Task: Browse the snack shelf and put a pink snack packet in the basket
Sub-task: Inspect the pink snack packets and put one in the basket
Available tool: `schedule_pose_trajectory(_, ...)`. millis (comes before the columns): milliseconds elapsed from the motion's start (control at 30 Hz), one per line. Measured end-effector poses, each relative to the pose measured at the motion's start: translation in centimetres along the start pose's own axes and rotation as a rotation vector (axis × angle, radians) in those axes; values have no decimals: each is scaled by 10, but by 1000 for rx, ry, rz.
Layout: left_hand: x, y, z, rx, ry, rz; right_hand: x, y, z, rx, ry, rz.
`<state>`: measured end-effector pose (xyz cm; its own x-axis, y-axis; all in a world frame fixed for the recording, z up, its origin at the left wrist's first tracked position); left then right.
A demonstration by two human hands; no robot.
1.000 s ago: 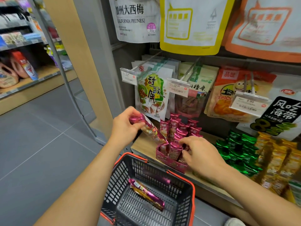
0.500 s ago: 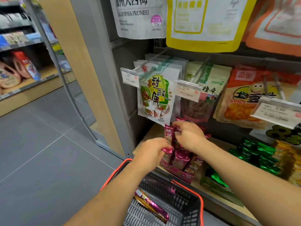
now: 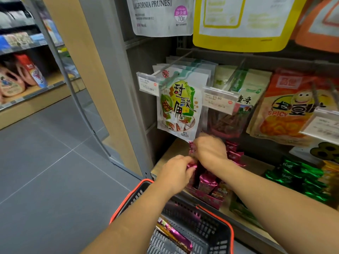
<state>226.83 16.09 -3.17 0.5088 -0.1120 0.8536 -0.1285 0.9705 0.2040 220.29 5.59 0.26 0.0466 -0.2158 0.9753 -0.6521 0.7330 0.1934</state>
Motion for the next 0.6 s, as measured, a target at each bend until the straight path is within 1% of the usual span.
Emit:
schedule_pose_trajectory(133, 5, 4, -1, 34, 35, -47, 25, 46, -2, 167, 7, 324)
schedule_pose_trajectory(200, 9, 4, -3, 50, -1, -75, 42, 80, -6, 323, -24, 527)
schedule_pose_trajectory(267, 14, 7, -2, 35, -34, -108, 56, 114, -10, 517, 2, 661)
schedule_pose_trajectory(333, 22, 14, 1, 4, 40, -120, 69, 142, -13, 642, 55, 707)
schedule_pose_trajectory(400, 38, 23, 2, 34, 133, -57, 87, 169, -11, 681, 40, 753)
schedule_pose_trajectory(500, 77, 45, 2, 197, 128, 166, 105, 205, -2, 665, -86, 816)
schedule_pose_trajectory(533, 90, 54, 5, 198, 184, 232, 108, 215, 2, 652, -141, 828)
schedule_pose_trajectory(567, 99, 63, 10, 142, 308, 253, 109, 224, 6, 645, -198, 826)
schedule_pose_trajectory(600, 105, 71, 20, 42, 488, 211, 110, 230, 11, 640, -254, 820)
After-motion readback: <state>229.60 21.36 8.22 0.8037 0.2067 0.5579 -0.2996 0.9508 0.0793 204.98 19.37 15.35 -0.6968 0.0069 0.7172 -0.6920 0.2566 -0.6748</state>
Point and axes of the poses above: each hand's wrist, its own y-axis away from the middle knuckle, its own x-axis out of the back of the hand, z = x × y, the point moved 4 cm from there along -y, towards the middle knuckle, and after that the axes turned 14 degrees about -z, right-handed, at the moved point
